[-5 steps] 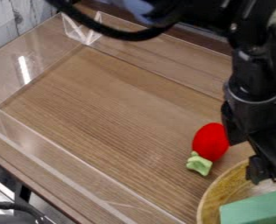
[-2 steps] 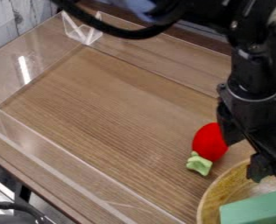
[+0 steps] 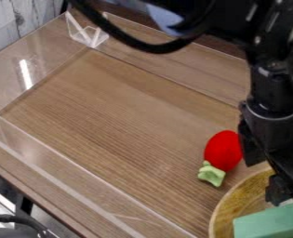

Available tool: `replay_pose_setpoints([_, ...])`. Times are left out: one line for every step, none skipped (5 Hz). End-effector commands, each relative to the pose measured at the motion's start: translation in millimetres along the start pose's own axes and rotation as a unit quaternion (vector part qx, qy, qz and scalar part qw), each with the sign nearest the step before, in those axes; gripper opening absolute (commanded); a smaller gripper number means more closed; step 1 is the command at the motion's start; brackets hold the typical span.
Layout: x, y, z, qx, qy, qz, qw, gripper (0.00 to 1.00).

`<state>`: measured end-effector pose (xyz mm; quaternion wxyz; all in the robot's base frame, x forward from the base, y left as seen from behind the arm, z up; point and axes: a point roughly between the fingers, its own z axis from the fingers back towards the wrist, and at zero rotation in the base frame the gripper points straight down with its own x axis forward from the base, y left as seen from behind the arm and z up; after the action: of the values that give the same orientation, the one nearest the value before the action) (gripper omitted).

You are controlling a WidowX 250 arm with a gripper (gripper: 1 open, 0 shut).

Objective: Put the green object in the brown bowl

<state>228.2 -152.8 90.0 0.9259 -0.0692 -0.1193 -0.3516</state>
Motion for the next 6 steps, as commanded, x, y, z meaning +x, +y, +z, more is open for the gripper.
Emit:
replay_pose_setpoints([3.5, 3.0, -1.3, -0.002, -0.008, 0.005, 1.0000, 1.00])
replay_pose_setpoints([1.6, 3.3, -8.7, -0.008, -0.001, 0.007, 0.9999, 1.00])
replay_pose_setpoints([1.0, 3.9, -16.6, -0.022, 0.009, -0.012, 0.9996, 0.00])
replay_pose_setpoints([2.9, 4.4, -22.6, -0.033, 0.019, -0.030, 0.9988, 1.00])
replay_pose_setpoints([2.7, 2.9, -18.5, -0.037, 0.023, -0.038, 0.9983, 1.00])
replay_pose_setpoints([1.4, 0.7, -16.1, -0.040, 0.028, -0.043, 0.9979, 1.00])
